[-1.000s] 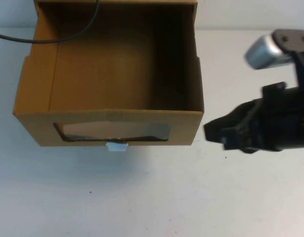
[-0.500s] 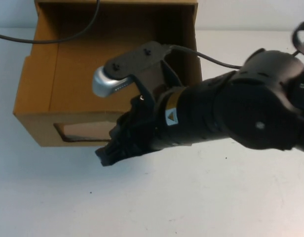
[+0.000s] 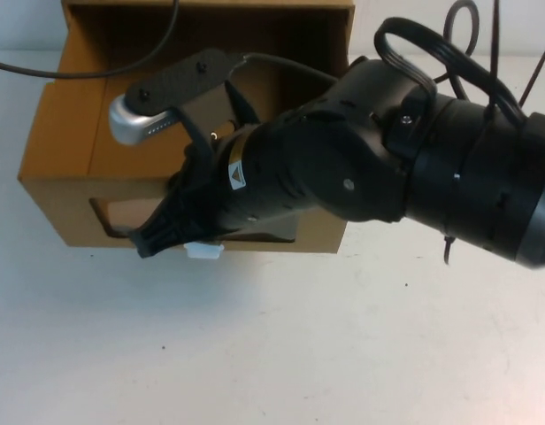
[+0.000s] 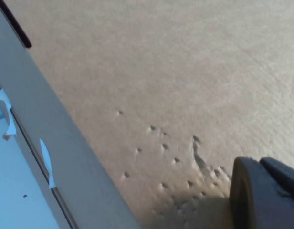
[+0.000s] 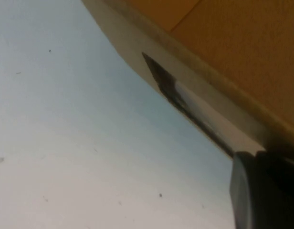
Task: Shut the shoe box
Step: Close the shoe box with your right arm
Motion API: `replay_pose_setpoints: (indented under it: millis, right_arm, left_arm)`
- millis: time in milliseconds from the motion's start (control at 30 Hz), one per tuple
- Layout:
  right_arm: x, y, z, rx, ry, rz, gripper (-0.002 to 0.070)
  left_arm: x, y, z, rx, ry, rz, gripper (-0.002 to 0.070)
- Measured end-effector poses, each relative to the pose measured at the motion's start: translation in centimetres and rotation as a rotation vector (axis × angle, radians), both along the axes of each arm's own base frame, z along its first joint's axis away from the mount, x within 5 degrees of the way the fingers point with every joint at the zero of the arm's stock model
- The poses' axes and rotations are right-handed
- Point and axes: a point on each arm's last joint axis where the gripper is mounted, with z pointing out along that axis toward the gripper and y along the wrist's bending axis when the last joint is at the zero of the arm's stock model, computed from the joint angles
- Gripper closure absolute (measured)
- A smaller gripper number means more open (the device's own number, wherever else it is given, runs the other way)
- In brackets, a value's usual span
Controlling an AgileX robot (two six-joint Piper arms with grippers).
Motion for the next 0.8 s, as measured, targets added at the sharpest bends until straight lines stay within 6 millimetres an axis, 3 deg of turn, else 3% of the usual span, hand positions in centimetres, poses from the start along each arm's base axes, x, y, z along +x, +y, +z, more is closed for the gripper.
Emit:
replay_pose_setpoints:
  millis: [167,433,800]
  right_arm:
    - [1.1,0.0,0.1,-0.004,-0.008,-0.024,0.0687]
    - [2.6,-0.9,2.1,0.037,-0.045,-0.065,0.0687]
    - [6.4,-3.1,1.7,0.089,-0.039,-0.173,0.0687]
  left_arm:
    - [0.0,0.0,0.0,0.0,-0.001,0.0,0.068]
    - [0.0,0.0,0.0,0.0,-0.001,0.0,0.068]
    - [0.0,0.0,0.0,0.0,-0.001,0.0,0.068]
